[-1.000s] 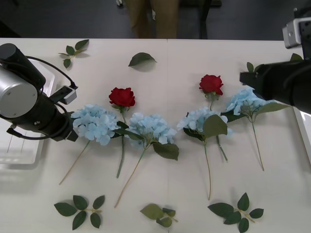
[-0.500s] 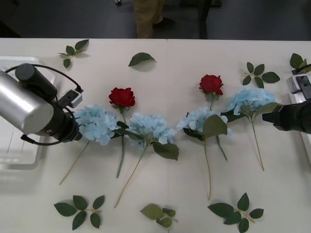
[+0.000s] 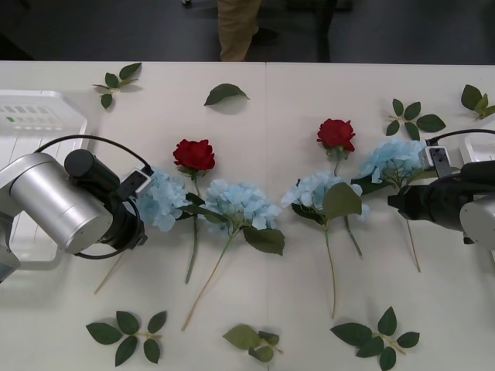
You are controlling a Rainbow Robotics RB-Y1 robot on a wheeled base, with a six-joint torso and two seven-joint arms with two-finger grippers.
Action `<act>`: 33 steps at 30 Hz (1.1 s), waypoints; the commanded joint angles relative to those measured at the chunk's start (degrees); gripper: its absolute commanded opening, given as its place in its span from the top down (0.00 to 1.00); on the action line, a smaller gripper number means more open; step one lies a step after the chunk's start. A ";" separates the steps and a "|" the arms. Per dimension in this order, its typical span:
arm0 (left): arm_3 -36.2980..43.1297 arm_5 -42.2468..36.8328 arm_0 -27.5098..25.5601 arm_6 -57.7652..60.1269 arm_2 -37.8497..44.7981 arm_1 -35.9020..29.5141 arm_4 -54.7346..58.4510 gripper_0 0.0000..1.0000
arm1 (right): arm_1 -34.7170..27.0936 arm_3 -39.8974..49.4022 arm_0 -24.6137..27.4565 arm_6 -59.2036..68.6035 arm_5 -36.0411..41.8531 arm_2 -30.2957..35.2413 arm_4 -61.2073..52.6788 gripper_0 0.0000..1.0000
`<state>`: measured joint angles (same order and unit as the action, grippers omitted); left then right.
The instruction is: Place the red flowers into the right box and the blue flowers into the left box. If a person shows an open palm, hand one flower to the person first, then continue sorting.
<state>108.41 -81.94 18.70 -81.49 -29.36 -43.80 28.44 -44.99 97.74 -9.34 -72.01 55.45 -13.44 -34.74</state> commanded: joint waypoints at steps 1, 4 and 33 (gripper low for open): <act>1.01 1.70 -2.88 3.09 -1.49 0.74 -1.72 0.00 | 2.62 -2.03 -3.32 -1.56 -0.87 -1.33 3.10 0.25; 1.01 4.78 -4.20 3.62 -2.10 0.74 -3.92 0.00 | 2.97 -3.52 -3.93 -1.73 -1.04 -2.03 4.24 0.38; -12.00 24.73 -6.22 7.31 -6.94 5.04 -14.03 0.00 | 1.57 1.75 -5.52 -3.31 -2.27 -0.27 -4.46 1.00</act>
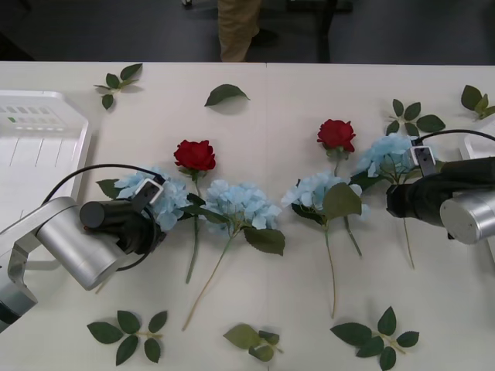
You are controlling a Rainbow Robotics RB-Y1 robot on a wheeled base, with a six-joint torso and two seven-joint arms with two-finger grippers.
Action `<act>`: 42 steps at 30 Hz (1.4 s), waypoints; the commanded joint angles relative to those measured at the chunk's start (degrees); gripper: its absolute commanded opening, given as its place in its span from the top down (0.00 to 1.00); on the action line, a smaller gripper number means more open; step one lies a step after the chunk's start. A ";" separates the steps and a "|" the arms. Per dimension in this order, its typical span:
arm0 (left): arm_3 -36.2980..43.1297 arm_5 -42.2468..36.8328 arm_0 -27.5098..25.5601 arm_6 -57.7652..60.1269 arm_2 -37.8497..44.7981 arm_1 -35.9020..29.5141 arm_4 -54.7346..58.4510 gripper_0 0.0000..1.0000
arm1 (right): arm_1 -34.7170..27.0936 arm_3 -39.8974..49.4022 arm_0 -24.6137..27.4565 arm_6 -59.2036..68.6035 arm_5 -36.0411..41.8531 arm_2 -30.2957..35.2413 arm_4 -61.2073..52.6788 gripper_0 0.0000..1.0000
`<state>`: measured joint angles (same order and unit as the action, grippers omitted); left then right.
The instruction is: Place the red flowers into the right box and the blue flowers into the left box. If a person shows an open palm, hand one flower to the person first, then continue sorting.
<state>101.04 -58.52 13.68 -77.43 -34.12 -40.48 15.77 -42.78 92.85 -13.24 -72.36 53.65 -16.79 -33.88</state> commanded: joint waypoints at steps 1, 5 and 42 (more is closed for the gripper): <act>-4.63 1.31 -1.29 3.25 -2.27 1.63 -1.36 0.00 | -0.72 8.58 -1.61 -3.22 -0.47 4.31 -7.52 1.00; -4.63 1.22 -1.20 3.25 -2.27 1.28 -1.27 0.00 | -0.72 15.00 -1.61 -4.19 -0.56 8.53 -15.78 1.00; -0.50 0.78 -0.06 6.15 -6.05 -9.53 7.96 1.00 | 9.21 25.28 -4.60 -15.79 -12.34 5.89 -52.78 1.00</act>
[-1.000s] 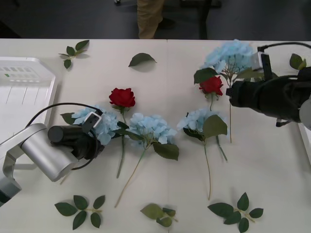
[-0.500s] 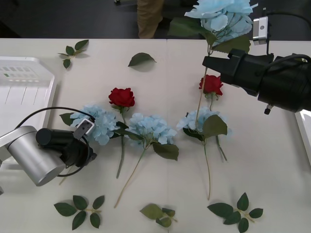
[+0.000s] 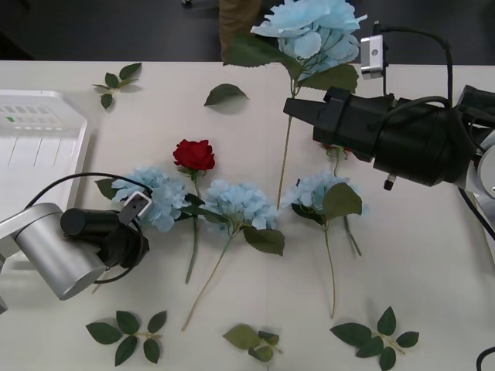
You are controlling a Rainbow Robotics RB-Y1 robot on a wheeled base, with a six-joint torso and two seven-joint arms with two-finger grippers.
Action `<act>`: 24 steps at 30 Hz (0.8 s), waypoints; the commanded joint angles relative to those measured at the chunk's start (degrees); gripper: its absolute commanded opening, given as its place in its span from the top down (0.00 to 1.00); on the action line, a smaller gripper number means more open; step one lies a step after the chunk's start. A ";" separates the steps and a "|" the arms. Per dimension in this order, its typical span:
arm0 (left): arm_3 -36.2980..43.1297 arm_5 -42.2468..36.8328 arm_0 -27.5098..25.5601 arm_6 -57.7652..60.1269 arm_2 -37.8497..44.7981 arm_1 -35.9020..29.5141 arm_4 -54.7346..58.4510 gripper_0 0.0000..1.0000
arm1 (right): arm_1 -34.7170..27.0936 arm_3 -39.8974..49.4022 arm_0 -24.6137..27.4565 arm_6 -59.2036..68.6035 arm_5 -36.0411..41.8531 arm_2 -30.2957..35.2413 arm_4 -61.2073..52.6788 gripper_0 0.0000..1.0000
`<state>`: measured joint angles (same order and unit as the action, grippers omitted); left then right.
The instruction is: Place the red flowers into the right box and the blue flowers into the left box. If a person shows an open palm, hand one flower to the person first, then continue sorting.
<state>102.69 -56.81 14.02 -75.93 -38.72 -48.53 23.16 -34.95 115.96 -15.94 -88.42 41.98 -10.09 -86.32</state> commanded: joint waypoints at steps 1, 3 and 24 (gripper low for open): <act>-2.05 -1.37 0.22 4.65 -1.35 -1.92 1.37 1.00 | 1.55 2.17 -1.99 0.36 -0.67 -0.81 -0.43 1.00; -1.00 -5.41 3.82 4.65 -1.00 -4.21 4.97 1.00 | 1.99 2.17 -1.90 0.45 -0.76 -0.81 -0.43 1.00; -7.41 -35.47 17.36 -3.70 30.46 -22.57 47.86 1.00 | 2.08 2.17 -1.99 0.88 -1.64 -0.81 -0.43 1.00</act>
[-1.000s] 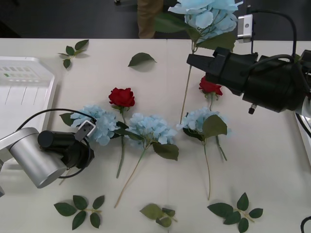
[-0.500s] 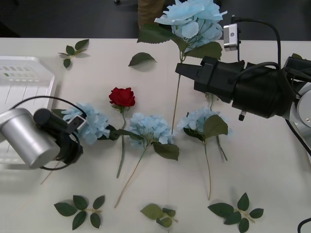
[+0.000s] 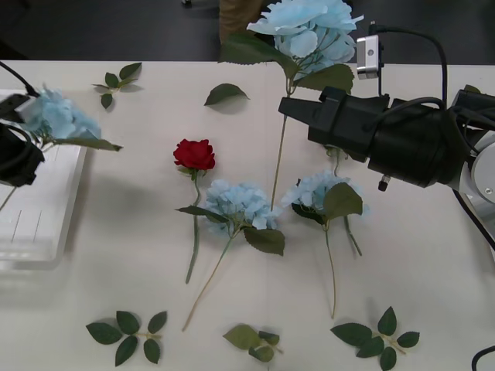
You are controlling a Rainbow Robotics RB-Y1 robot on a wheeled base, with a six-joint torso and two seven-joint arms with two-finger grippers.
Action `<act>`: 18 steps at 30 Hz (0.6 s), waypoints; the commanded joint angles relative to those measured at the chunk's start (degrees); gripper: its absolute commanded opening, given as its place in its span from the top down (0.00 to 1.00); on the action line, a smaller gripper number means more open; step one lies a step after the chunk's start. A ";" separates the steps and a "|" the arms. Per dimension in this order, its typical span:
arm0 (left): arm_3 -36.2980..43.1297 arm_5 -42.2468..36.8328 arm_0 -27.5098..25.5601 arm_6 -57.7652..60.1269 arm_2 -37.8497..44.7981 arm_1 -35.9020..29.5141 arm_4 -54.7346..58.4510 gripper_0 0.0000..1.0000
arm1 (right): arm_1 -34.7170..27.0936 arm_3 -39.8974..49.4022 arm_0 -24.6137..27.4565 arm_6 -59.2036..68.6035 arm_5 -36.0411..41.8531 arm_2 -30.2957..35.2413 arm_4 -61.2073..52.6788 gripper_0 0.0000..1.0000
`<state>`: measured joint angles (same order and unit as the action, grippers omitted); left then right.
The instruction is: Place the red flowers into the right box and the blue flowers into the left box. If a person shows an open palm, hand one flower to the person first, then continue sorting.
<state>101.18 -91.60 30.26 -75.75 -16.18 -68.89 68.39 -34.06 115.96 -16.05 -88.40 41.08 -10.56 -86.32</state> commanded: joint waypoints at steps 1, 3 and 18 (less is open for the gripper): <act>-7.58 0.11 -0.20 -6.25 10.64 -2.04 2.54 1.00 | 1.19 2.17 -1.88 0.86 -0.74 -0.34 -0.43 1.00; -9.86 2.04 -2.49 -10.91 14.77 -2.04 1.66 1.00 | 1.19 2.17 -1.88 0.86 -0.74 -0.34 -0.43 1.00; -24.37 15.40 -7.58 -28.05 16.53 1.47 -2.91 1.00 | 0.40 2.17 -1.88 1.21 -1.97 -0.34 -2.19 1.00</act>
<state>77.58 -80.37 26.20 -103.13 -0.04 -68.28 65.98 -34.05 115.96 -16.08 -88.30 40.17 -10.56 -87.53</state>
